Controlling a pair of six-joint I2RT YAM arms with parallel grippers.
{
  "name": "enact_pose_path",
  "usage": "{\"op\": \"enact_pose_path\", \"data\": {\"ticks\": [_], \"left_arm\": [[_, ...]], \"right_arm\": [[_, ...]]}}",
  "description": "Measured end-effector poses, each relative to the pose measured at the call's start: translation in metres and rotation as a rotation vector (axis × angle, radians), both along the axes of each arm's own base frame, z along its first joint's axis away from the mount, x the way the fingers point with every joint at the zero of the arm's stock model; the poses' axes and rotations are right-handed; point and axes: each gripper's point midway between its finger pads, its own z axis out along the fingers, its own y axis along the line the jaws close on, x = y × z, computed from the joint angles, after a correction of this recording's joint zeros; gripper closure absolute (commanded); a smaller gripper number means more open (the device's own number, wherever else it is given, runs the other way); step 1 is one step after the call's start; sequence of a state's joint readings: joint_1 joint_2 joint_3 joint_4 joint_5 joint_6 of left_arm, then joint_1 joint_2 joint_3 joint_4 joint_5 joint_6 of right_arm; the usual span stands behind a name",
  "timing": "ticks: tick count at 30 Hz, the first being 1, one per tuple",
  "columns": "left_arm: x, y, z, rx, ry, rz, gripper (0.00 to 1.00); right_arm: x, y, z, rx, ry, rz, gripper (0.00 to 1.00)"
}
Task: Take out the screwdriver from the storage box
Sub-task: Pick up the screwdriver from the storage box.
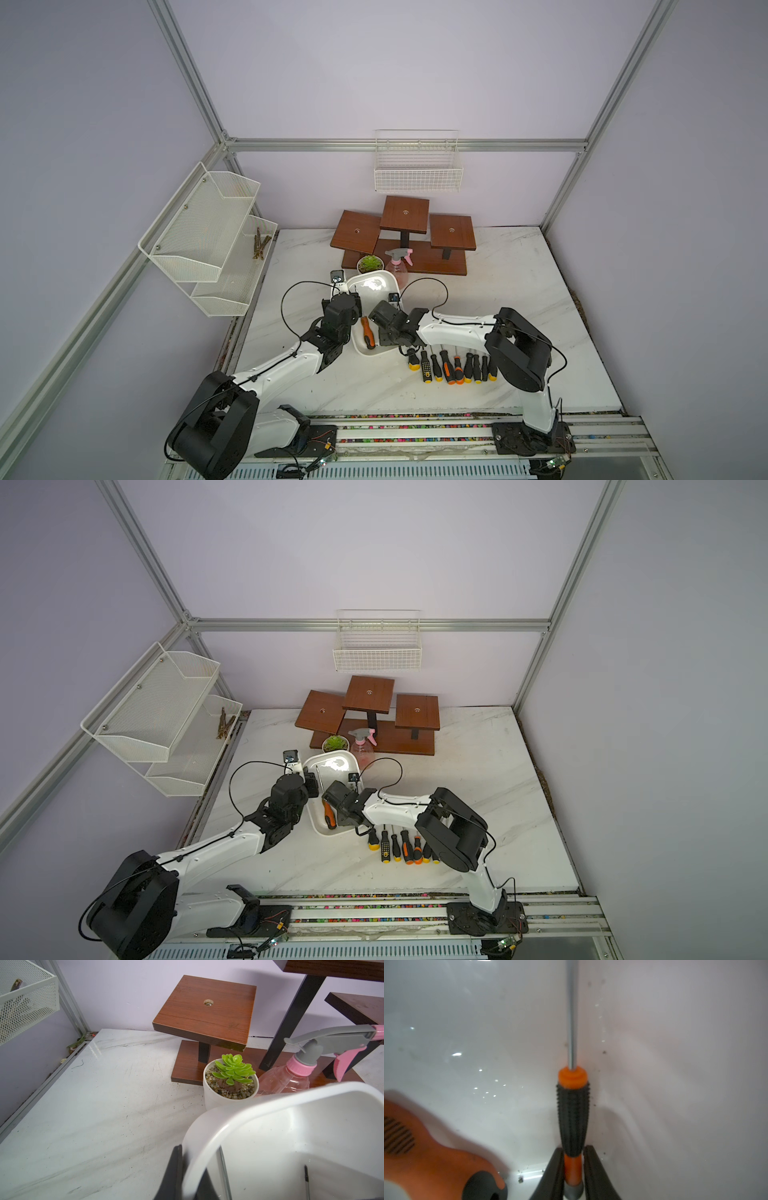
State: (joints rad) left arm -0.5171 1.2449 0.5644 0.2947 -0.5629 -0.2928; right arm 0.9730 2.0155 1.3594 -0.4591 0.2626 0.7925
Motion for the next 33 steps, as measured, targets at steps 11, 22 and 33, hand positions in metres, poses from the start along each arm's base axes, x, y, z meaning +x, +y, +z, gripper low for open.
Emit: {"op": "enact_pose_path", "data": {"ticks": [11,22,33], "left_arm": [[0.002,0.001,0.000,0.006,0.000,0.014,1.00],[0.007,-0.007,-0.009,0.024,0.056,-0.013,1.00],[0.007,-0.007,-0.012,0.034,0.072,-0.009,1.00]], "right_arm": [[0.005,-0.004,0.004,-0.030,-0.033,0.042,1.00],[-0.012,-0.019,0.065,0.059,-0.100,0.073,1.00],[-0.049,-0.049,0.090,0.064,-0.077,0.098,1.00]]}}
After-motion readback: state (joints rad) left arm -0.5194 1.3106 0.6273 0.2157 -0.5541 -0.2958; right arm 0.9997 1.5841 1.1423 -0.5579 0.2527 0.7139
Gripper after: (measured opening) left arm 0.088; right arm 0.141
